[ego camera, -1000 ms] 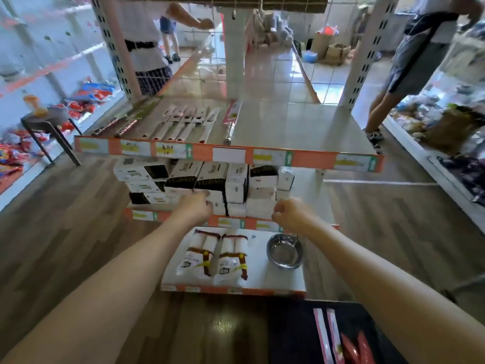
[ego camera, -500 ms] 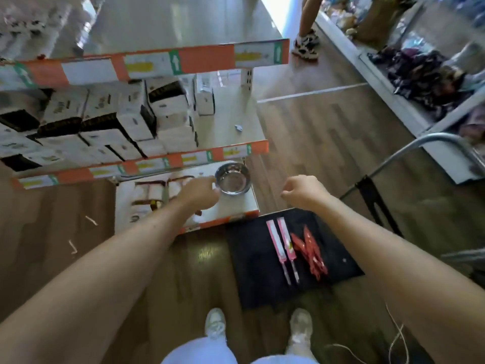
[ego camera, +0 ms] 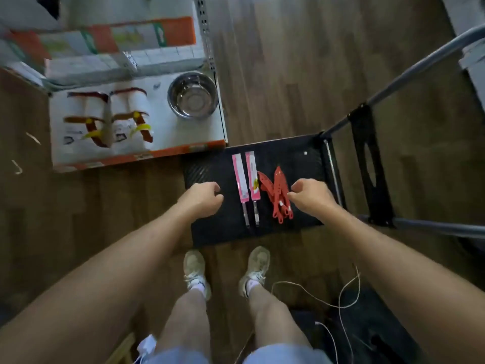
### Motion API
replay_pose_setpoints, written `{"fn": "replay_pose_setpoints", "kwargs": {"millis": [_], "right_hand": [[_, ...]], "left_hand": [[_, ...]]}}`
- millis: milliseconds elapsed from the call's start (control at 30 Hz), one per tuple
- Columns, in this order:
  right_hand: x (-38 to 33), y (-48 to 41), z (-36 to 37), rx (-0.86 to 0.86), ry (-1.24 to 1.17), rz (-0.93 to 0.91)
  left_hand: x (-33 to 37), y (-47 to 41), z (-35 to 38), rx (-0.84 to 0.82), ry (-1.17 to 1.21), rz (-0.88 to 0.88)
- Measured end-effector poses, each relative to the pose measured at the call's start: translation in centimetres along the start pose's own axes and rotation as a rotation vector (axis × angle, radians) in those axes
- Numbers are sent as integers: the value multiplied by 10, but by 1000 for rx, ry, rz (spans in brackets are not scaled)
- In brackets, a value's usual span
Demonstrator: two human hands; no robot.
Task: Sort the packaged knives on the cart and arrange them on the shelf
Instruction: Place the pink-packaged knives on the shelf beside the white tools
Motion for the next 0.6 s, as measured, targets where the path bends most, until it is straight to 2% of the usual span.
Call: {"fn": "replay_pose_setpoints", "kwargs": {"millis": [167,400,600], "right_hand": [[32,-79,58,-12,-52,26],[81,-201,170,-15,-71,139],[107,-283,246,-17,-133,168]], "left_hand": [[-19,-86,55,-19,62,-50],[-55,-228,158,-21,257,-95],[-78,-311,238,-2,442,-128]]}}
Point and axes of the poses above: each hand's wrist, its own y-axis away from the middle knuckle, its own z-axis out of the palm, x = y × z, the point moved 8 cm from there along -y, towards the middle knuckle, and after that the axes turned 12 degrees about -x, right-handed, at the moved point
